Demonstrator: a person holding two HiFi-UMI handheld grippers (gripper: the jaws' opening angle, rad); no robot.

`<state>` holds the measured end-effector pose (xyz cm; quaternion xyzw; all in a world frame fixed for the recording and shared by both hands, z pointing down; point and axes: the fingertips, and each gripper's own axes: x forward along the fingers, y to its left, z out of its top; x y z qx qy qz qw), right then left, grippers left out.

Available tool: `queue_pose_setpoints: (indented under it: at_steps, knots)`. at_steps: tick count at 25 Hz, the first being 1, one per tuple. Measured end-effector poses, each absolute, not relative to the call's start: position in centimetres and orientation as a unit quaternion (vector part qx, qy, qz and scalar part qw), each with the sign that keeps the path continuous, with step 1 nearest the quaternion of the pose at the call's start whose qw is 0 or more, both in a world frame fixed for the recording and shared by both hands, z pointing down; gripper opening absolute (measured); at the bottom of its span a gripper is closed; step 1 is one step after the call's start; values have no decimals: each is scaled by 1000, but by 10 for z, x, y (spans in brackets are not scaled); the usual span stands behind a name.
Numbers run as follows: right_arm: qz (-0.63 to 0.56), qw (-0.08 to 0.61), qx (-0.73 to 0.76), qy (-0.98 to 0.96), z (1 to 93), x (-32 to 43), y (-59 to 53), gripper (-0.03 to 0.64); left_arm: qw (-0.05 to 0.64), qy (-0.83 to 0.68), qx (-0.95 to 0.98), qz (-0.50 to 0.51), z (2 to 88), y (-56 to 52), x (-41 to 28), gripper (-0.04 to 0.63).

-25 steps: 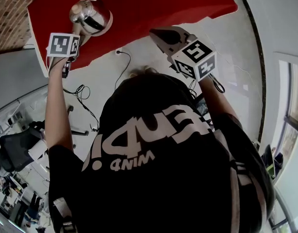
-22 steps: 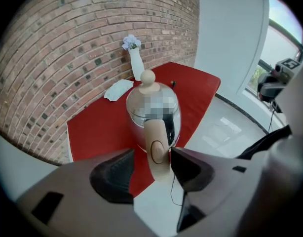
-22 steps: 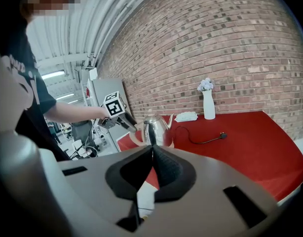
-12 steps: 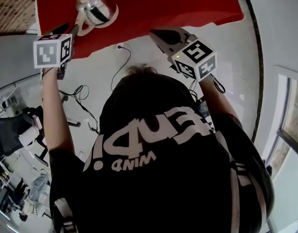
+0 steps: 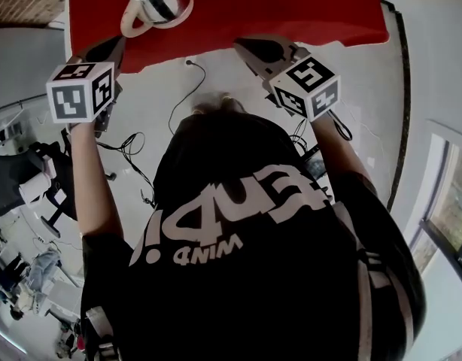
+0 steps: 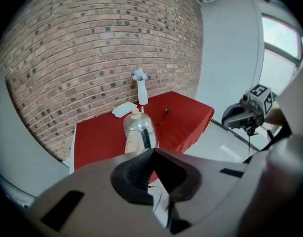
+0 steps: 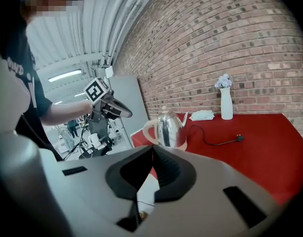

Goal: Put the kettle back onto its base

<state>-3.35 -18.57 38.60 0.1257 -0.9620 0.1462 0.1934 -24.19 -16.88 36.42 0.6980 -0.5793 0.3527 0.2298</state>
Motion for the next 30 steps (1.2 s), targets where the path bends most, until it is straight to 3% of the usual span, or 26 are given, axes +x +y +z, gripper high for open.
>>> queue_pose_setpoints:
  at_steps: [10,16,30]
  knots:
    - [153,193,126,-961,388,-38,-181,23,218,-545,781,212,308,-121,-189,8]
    - [149,180,137,-963,379,-53,-167,23,213,-558,791,135,313,-80,-195,7]
    - [126,176,124,-968,355,-86,-54,23,230,-530,805,134,354,24,-208,8]
